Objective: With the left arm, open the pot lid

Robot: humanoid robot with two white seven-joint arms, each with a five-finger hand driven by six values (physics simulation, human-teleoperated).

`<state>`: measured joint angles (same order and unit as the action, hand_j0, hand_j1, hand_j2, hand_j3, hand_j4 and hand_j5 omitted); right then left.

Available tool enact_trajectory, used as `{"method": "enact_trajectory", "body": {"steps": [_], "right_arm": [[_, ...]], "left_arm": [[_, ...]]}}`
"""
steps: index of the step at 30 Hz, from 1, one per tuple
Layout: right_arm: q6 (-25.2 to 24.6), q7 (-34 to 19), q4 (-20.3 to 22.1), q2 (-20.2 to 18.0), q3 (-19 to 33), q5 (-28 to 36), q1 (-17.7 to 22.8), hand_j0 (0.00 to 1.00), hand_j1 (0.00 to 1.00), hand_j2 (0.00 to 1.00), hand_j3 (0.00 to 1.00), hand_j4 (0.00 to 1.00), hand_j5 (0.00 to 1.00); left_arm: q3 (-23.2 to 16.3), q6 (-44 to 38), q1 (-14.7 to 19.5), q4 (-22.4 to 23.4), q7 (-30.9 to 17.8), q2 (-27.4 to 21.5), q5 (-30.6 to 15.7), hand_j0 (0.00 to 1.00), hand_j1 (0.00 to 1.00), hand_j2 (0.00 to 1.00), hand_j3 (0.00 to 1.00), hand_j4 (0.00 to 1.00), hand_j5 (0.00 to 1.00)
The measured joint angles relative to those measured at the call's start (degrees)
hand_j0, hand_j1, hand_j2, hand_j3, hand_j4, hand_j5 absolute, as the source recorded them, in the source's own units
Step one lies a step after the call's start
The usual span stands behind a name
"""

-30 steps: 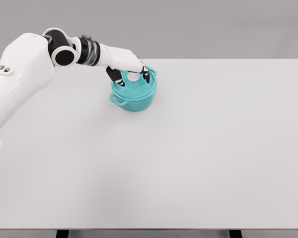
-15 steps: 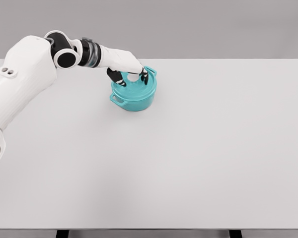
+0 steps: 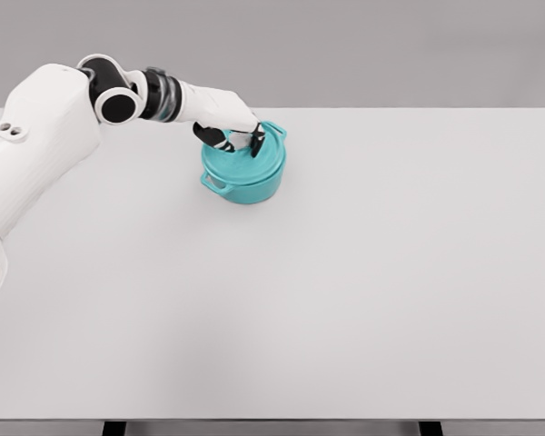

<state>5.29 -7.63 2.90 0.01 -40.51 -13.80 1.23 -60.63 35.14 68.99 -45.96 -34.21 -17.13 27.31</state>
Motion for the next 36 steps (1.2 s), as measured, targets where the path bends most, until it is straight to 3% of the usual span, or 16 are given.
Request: {"method": "enact_trajectory", "body": {"steps": [24, 25, 26, 28, 29, 36], "right_arm": [[0.00, 0.00, 0.00, 0.00, 0.00, 0.00, 0.00, 1.00, 1.00, 1.00, 1.00, 1.00, 1.00], [0.00, 0.00, 0.00, 0.00, 0.00, 0.00, 0.00, 1.00, 1.00, 1.00, 1.00, 1.00, 1.00], [-0.01, 0.00, 0.00, 0.00, 0.00, 0.00, 0.00, 1.00, 1.00, 1.00, 1.00, 1.00, 1.00], [-0.01, 0.00, 0.00, 0.00, 0.00, 0.00, 0.00, 1.00, 1.00, 1.00, 1.00, 1.00, 1.00], [-0.02, 0.00, 0.01, 0.00, 0.00, 0.00, 0.00, 1.00, 1.00, 1.00, 1.00, 1.00, 1.00], [-0.01, 0.00, 0.00, 0.00, 0.00, -0.01, 0.00, 1.00, 1.00, 1.00, 1.00, 1.00, 1.00]], "left_arm": [[1.01, 0.03, -0.88, -1.16, -0.01, -13.87, -0.12, 0.50, 0.50, 0.50, 0.50, 0.50, 0.50], [1.01, 0.02, -0.88, -1.08, -0.01, -13.99, -0.12, 0.52, 0.52, 0.52, 0.52, 0.52, 0.52], [1.02, 0.02, -0.97, -0.97, -0.01, -14.09, -0.14, 0.69, 0.69, 0.69, 0.69, 0.69, 0.69], [1.05, 0.01, -0.97, -0.79, -0.01, -14.15, -0.25, 0.91, 0.91, 0.91, 0.91, 0.91, 0.91], [1.06, 0.01, -0.97, -0.74, 0.00, -14.14, -0.31, 0.98, 0.98, 0.98, 0.98, 0.98, 0.98], [1.17, 0.01, -0.88, -0.46, 0.00, -14.15, -0.72, 1.00, 1.00, 1.00, 1.00, 1.00, 1.00]]}}
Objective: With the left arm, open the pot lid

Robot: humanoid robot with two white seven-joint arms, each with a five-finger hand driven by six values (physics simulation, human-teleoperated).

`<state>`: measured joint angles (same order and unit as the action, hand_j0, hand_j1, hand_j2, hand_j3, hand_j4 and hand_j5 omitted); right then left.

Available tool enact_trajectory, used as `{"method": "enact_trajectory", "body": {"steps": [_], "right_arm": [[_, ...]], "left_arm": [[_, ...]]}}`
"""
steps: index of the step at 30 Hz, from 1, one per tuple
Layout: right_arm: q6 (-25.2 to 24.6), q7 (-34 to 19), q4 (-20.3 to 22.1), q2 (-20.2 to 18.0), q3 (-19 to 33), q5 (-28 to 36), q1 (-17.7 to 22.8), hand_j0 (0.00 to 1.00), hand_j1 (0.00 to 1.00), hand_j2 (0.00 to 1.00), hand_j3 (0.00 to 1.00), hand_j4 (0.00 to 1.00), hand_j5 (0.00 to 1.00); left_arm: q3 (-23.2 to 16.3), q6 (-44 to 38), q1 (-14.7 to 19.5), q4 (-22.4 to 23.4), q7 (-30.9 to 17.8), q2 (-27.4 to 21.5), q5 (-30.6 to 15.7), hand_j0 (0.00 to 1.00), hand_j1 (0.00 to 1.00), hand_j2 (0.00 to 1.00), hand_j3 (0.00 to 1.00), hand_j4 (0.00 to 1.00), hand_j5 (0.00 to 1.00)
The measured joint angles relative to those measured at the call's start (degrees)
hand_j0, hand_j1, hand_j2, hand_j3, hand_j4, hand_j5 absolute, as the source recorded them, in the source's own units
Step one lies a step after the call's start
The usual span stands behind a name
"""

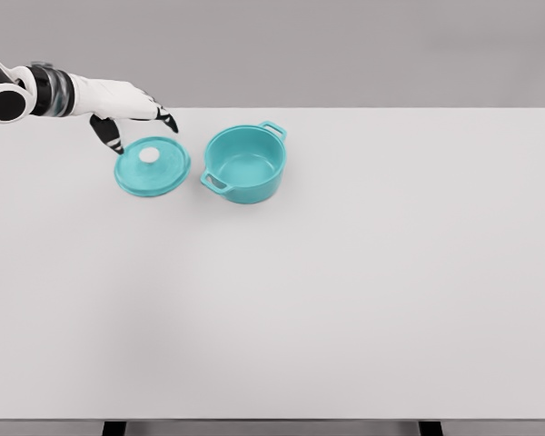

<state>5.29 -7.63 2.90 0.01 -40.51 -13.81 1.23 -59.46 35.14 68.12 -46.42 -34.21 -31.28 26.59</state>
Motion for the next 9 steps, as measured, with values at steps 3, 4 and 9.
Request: {"method": "enact_trajectory", "body": {"steps": [3, 4, 9], "right_arm": [[-0.01, 0.00, 0.00, 0.00, 0.00, 0.01, 0.00, 1.00, 1.00, 1.00, 1.00, 1.00, 1.00], [-0.01, 0.00, 0.00, 0.00, 0.00, 0.01, 0.00, 1.00, 1.00, 1.00, 1.00, 1.00, 1.00], [0.00, 0.00, 0.00, 0.00, 0.00, 0.01, 0.00, 1.00, 1.00, 1.00, 1.00, 1.00, 1.00]], "left_arm": [[0.69, -0.01, -0.53, 2.55, 0.00, -0.93, -4.08, 1.00, 1.00, 1.00, 1.00, 1.00, 1.00], [0.81, -0.01, -0.79, 4.34, -0.02, -1.25, -6.51, 1.00, 1.00, 1.00, 1.00, 1.00, 1.00], [1.11, 0.01, -0.88, 12.07, -0.08, -2.32, -13.00, 1.00, 1.00, 1.00, 1.00, 1.00, 1.00]]}}
